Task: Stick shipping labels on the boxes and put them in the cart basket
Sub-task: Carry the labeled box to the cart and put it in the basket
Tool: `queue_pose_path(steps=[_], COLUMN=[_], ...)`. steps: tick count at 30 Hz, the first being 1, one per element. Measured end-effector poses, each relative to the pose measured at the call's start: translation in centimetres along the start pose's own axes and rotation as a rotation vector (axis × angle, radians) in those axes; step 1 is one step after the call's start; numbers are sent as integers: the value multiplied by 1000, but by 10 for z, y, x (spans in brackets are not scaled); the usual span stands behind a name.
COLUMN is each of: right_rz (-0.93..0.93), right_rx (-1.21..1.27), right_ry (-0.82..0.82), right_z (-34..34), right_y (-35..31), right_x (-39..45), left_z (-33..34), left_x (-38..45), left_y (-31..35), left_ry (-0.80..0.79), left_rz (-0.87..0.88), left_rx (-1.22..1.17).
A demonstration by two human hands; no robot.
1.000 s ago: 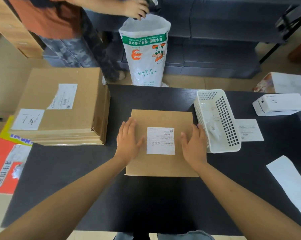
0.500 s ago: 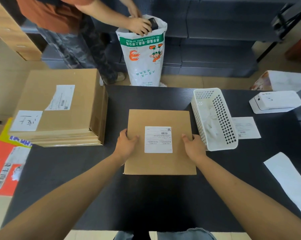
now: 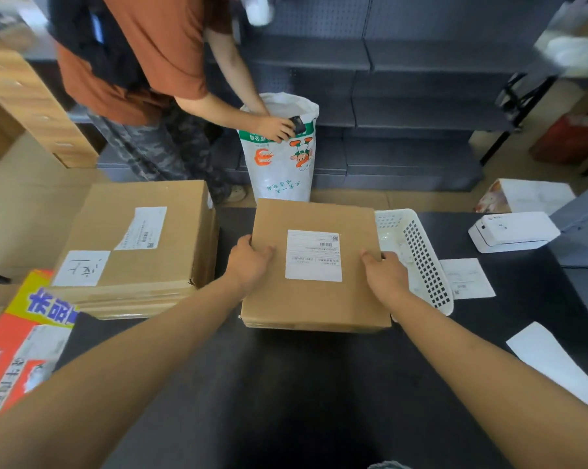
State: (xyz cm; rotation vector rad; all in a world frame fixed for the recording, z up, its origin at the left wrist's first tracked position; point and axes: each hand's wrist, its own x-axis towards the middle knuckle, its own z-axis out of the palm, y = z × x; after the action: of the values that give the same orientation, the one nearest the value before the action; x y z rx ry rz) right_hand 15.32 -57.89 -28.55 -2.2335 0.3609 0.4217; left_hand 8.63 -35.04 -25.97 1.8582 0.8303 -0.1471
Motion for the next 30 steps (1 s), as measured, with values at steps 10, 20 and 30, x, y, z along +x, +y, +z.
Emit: queue_pose_path(steps=[10, 20, 30], right_rz=[-131, -21, 83], right_rx=[0, 83, 187], right_ry=[119, 240, 454], right_z=[-92, -124, -244], right_y=[-118, -80, 40], right_x=[-2, -36, -88], left_z=[-61, -28, 105], left_x=[-3, -28, -113], left_y=[127, 145, 199], left_ry=[54, -75, -282], left_rz=[172, 183, 420], left_rx=[-106, -69, 188])
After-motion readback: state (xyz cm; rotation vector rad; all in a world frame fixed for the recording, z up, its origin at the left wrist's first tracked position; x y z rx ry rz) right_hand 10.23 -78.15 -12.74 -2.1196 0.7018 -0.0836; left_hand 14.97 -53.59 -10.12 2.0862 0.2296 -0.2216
